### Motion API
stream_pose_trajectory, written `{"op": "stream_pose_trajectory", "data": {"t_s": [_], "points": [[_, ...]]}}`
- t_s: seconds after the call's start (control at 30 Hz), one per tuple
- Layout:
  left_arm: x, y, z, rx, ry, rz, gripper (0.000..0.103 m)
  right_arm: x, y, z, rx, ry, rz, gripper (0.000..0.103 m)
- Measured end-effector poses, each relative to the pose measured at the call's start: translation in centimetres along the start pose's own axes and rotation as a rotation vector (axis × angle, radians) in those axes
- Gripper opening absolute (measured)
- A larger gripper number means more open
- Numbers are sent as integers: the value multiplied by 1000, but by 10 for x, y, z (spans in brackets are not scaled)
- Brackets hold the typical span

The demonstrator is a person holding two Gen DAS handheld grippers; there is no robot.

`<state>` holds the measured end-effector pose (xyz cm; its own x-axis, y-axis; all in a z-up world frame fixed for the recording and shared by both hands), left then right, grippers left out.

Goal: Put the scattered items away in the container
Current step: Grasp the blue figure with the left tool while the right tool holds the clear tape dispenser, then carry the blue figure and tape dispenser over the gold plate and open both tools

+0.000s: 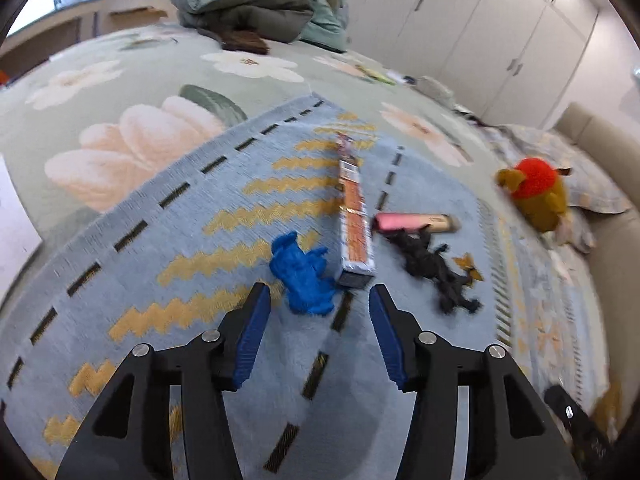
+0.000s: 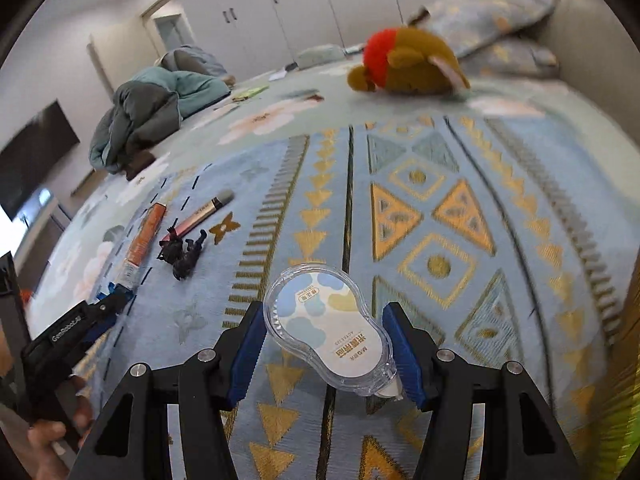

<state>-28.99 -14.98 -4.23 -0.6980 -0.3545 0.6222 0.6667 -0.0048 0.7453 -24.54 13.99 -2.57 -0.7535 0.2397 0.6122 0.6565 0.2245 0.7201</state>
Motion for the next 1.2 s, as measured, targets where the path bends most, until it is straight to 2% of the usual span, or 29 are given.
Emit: {"op": "stream_pose_trajectory", "data": {"t_s": [0.03, 0.07, 0.1, 0.13, 0.17, 0.3, 0.43, 0.57, 0.67, 0.73, 0.8, 0.93, 0.97, 1.07, 1.2], "points": [[2, -2, 2, 48, -11, 6, 47, -2, -1, 2, -9, 7, -5, 59], [3, -5, 3, 110, -28, 12, 34, -4, -1, 3, -13, 16, -8, 59], [4, -7, 5, 172, -46, 13, 32, -6, 0, 3, -10, 21, -9, 59], [7, -8, 5, 195, -53, 21, 25, -7, 3, 3, -5, 24, -14, 59], [7, -7, 5, 217, -56, 26, 24, -8, 5, 2, 1, 25, -16, 59], [9, 2, -4, 225, -39, 40, 23, -9, 26, -1, 28, 42, 9, 59], [-6, 18, -4, 103, -126, -5, 23, -9, 59, -3, 87, 17, 58, 59], [-26, 58, 14, -8, -230, -2, 23, -18, 112, -8, 203, -28, 109, 59], [-45, 95, 36, -125, -298, -14, 23, -25, 161, -2, 236, -47, 174, 59], [-58, 123, 52, -190, -335, 6, 23, -30, 193, 10, 232, -61, 222, 59], [-68, 153, 75, -271, -359, 35, 23, -35, 226, 31, 175, -71, 279, 59], [-87, 200, 136, -410, -425, 84, 23, -45, 288, 88, -75, -92, 401, 59], [-93, 214, 156, -454, -455, 96, 23, -47, 297, 98, -111, -105, 415, 59], [-114, 246, 210, -547, -562, 136, 23, -53, 317, 130, -155, -180, 439, 59], [-147, 272, 264, -607, -693, 157, 23, -62, 331, 152, -183, -243, 460, 59]]}}
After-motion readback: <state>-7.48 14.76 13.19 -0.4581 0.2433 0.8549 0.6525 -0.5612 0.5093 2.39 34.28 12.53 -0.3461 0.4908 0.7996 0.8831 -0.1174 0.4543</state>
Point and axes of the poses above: each gripper's, at about its wrist camera, not at the fingertips, and y roughly against the way its jaws point, z to its right, x to its top, the point moved 6 cm from there along -y, roughly the way its jaws point, and after that the axes turned 5 degrees about x, right-handed, at the moved point
